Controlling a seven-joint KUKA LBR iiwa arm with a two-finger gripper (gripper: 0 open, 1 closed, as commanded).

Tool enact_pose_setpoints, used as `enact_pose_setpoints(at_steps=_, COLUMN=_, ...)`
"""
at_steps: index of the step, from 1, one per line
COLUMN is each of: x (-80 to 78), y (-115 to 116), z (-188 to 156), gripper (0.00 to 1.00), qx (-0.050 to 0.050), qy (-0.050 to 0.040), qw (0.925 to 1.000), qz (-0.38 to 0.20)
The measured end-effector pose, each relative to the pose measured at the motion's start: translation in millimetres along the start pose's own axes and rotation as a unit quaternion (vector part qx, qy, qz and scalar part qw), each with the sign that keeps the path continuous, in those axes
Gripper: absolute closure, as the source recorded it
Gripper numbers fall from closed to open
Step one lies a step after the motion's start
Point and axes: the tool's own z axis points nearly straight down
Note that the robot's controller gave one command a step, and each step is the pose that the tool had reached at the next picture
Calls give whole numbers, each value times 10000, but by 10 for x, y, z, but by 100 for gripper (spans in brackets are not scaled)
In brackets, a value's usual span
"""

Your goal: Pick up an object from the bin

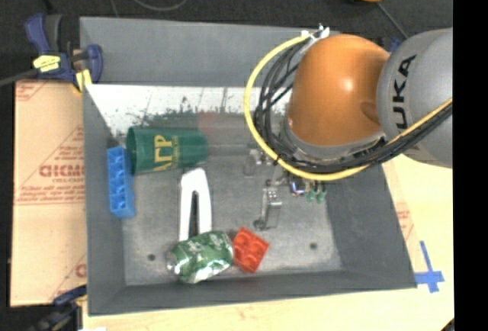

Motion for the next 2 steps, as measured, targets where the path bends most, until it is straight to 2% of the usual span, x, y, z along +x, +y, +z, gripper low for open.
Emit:
enact_pose_setpoints(at_steps=1, x=0, y=0, z=0, gripper=0, qx=0, qy=0, qw=10000, qz=1)
enact_pose_setpoints(at_steps=2, x=122, y=-29, z=350, gripper=0, qx=7, qy=-31, qw=9995, qz=-304)
